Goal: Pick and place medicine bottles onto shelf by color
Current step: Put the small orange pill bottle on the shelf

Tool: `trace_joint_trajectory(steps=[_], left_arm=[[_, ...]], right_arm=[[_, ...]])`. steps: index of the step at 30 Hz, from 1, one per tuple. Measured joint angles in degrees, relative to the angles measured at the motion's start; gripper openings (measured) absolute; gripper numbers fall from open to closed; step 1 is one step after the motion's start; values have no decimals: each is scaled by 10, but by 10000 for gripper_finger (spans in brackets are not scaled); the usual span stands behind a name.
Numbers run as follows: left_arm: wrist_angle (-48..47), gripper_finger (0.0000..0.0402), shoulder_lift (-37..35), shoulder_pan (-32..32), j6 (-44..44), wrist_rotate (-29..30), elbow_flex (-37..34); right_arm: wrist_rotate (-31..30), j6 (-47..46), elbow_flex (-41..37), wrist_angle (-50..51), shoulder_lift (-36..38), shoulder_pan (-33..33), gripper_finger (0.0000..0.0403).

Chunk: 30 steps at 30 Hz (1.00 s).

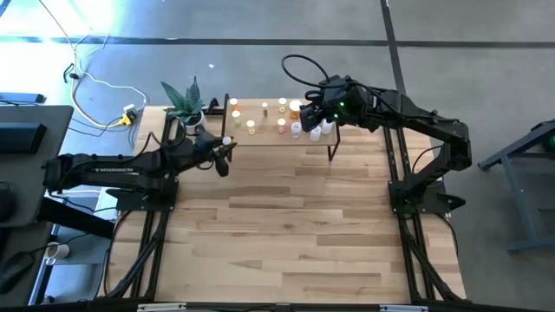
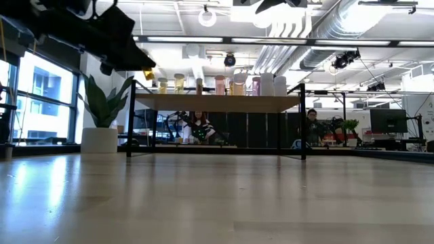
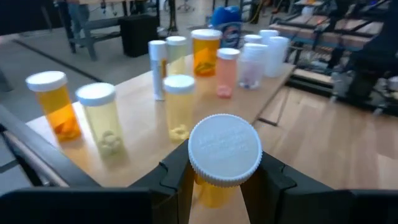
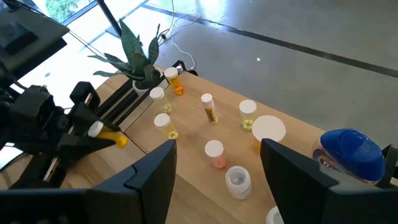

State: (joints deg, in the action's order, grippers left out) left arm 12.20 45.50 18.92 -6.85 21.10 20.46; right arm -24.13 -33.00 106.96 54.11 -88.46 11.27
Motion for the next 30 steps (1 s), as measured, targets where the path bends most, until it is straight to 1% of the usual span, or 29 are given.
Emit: trace_joint_trajectory(steps=[6,11,14,19,22,25,30], left_arm=[[-50,99,45,53,9,-33,50],[-52,99,91,82,18,-63,60],[-42,99,104,90,14,-70,62],[-47,99,106,93,12,-72,66],[-76,99,107,93,11,-72,82],[-106,99,111,93,26,-71,113],[-163,99,139,105,30,-80,146]], right_arm=[[-3,0,0,0,0,4,224],[-4,15,0,0,0,8,224],[-4,21,0,0,0,8,224],[-4,29,0,0,0,8,224],[-4,34,0,0,0,8,224],[-4,35,0,0,0,8,224],[-4,47,0,0,0,11,224]])
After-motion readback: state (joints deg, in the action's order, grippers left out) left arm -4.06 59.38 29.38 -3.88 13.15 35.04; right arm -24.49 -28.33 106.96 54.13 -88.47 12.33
